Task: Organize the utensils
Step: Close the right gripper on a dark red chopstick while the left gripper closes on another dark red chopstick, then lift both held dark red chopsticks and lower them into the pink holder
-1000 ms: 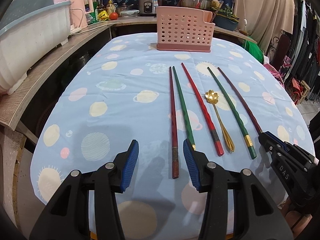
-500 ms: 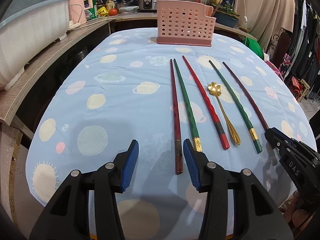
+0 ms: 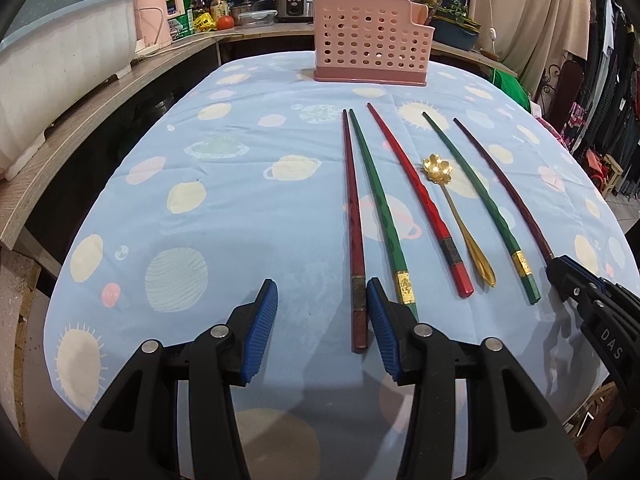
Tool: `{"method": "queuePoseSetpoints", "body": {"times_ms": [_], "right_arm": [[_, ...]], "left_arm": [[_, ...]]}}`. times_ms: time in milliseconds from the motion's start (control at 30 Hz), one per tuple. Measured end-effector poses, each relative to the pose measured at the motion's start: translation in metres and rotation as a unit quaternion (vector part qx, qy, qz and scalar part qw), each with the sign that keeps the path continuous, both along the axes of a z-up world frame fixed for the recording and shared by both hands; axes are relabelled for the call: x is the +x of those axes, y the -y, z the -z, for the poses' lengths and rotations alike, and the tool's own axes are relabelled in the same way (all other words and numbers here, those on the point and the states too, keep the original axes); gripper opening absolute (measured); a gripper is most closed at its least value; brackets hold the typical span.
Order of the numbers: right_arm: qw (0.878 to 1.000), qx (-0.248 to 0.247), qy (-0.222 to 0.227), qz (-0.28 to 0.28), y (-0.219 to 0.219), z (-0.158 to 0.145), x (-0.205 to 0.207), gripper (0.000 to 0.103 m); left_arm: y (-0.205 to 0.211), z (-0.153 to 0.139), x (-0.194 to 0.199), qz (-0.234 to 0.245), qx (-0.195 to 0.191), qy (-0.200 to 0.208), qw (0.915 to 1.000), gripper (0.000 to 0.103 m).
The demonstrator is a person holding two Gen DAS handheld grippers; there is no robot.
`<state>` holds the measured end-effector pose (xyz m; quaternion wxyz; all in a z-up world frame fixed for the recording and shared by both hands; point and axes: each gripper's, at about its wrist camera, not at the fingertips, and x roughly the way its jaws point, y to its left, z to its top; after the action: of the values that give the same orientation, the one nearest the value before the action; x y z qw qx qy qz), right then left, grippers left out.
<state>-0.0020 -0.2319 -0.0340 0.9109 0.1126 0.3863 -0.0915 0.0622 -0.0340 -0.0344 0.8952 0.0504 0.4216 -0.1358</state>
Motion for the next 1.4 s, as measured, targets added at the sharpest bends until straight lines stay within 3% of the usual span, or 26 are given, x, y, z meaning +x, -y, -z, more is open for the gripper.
{"method": "queuePoseSetpoints", "body": {"times_ms": [400, 667, 967, 1200, 1400], "right_arm": [[1.0, 0.006, 0.004, -0.005, 0.003, 0.001, -0.003, 0.007], [1.0, 0.004, 0.003, -0.005, 0.002, 0.001, -0.003, 0.007], [1.0, 0.01, 0.001, -0.004, 0.006, -0.003, -0.004, 0.007], [0.999, 0.017, 0.027, 0.0, 0.017, -0.033, -0.01, 0.007], [0.998, 0.0, 0.068, -0.007, 0.025, -0.08, -0.008, 0.007]], "left_arm": [[-0.007, 0.0, 0.001, -0.008, -0.009, -0.001, 0.9999, 0.035], [-0.016, 0.0, 0.004, -0.005, -0.029, -0.005, 0.9995, 0.01], [-0.014, -0.007, 0.003, 0.013, -0.04, -0.01, 0.999, 0.007], [-0.021, -0.035, -0.001, 0.013, -0.055, -0.006, 0.9984, 0.007], [-0.024, -0.082, 0.006, 0.021, -0.065, 0.02, 0.9975, 0.007]]}}
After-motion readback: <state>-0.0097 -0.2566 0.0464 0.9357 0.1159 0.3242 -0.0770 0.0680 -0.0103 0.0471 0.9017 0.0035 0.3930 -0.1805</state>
